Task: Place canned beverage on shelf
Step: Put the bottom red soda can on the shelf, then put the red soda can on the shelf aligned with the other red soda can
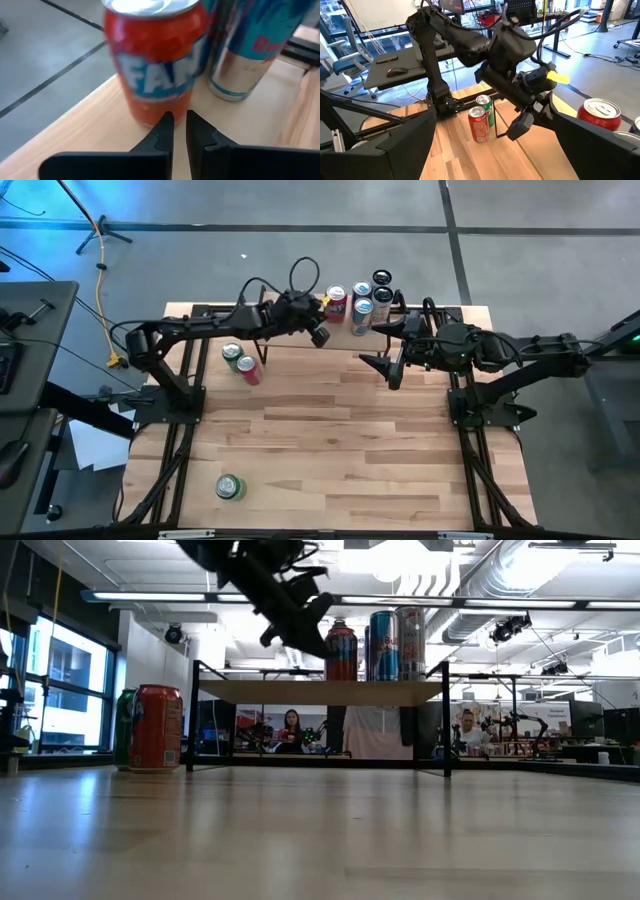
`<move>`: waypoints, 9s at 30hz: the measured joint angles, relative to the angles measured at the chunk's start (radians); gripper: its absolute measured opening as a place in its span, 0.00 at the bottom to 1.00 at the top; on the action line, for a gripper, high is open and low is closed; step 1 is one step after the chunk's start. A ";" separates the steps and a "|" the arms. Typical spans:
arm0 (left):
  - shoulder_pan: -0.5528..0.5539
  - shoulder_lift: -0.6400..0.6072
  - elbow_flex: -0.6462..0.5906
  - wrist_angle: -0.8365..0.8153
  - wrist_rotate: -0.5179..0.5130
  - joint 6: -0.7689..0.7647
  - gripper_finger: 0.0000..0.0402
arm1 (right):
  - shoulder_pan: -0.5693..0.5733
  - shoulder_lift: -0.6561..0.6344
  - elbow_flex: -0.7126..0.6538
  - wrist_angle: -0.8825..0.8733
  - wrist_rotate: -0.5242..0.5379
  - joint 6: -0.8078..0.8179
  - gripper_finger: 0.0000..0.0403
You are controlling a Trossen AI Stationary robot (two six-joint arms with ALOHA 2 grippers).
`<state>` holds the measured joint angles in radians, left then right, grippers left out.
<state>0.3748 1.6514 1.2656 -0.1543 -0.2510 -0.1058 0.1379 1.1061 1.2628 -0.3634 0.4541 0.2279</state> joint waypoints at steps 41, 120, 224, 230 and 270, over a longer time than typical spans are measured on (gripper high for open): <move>-0.075 -0.464 -0.132 0.000 0.097 -0.003 0.00 | 0.000 0.000 0.000 -0.003 -0.022 -0.038 0.96; -0.574 -0.968 -0.441 -0.127 -0.266 -0.213 0.44 | -0.013 -0.187 -0.385 0.199 -0.270 0.023 0.00; -0.028 -0.301 -0.279 -0.940 0.088 0.250 0.98 | -0.047 -0.228 -0.530 0.398 -0.247 0.157 0.00; -0.021 -0.260 -0.279 -0.943 0.083 0.242 0.95 | -0.047 -0.228 -0.530 0.398 -0.248 0.157 0.00; -0.122 -0.249 0.600 -1.254 0.047 -0.003 0.58 | -0.047 -0.228 -0.530 0.397 -0.250 0.130 0.00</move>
<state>0.2531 1.4021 1.8656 -1.4082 -0.2039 -0.1092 0.0911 0.8780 0.7326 0.0341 0.2037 0.3582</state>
